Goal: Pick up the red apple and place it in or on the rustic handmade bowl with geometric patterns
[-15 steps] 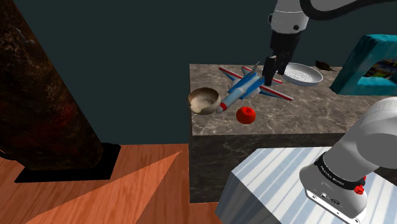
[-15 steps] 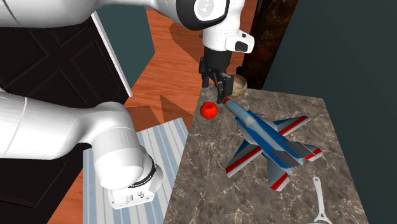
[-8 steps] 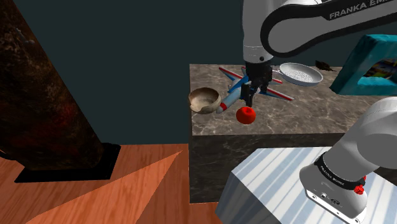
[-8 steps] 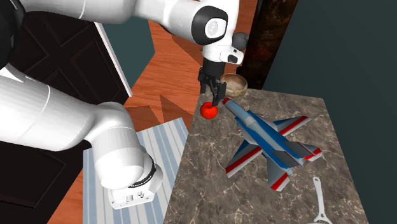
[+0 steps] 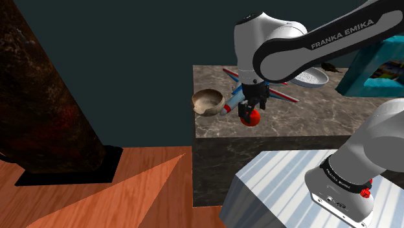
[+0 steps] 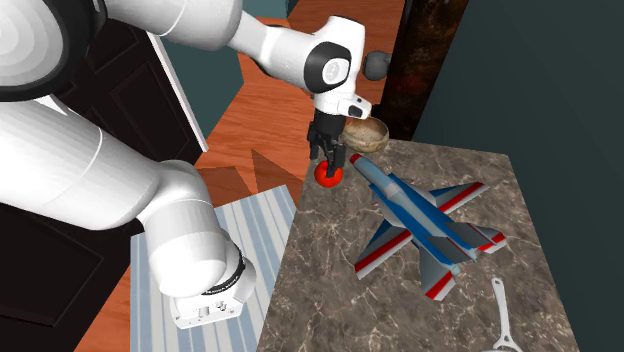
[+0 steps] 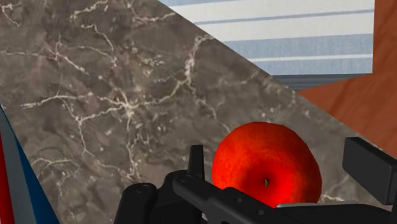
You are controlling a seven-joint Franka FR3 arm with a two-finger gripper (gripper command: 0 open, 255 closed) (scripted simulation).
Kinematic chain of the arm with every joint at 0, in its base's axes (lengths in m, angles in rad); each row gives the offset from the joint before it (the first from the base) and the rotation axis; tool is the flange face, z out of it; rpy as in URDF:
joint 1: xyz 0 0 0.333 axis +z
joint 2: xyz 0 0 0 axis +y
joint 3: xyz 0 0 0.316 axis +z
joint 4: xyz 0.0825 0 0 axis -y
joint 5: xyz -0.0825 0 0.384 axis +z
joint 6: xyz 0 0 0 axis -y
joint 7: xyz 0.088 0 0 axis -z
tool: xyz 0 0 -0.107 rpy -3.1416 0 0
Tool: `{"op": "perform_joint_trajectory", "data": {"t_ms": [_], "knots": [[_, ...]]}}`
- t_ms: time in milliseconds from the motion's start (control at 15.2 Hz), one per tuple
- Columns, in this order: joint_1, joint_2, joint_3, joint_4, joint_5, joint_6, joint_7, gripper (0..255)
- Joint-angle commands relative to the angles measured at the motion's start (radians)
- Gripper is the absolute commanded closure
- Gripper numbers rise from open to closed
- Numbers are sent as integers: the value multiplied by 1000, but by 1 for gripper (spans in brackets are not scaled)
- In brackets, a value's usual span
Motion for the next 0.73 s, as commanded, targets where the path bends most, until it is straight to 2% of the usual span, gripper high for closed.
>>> {"op": "perform_joint_trajectory", "data": {"t_ms": [0,66,594,660], "knots": [[-2,7,0,-23,-3,30,0,0],[-3,14,0,-40,-5,54,2,0],[-3,14,0,-40,-5,53,2,0],[-3,14,0,-40,-5,53,2,255]]}}
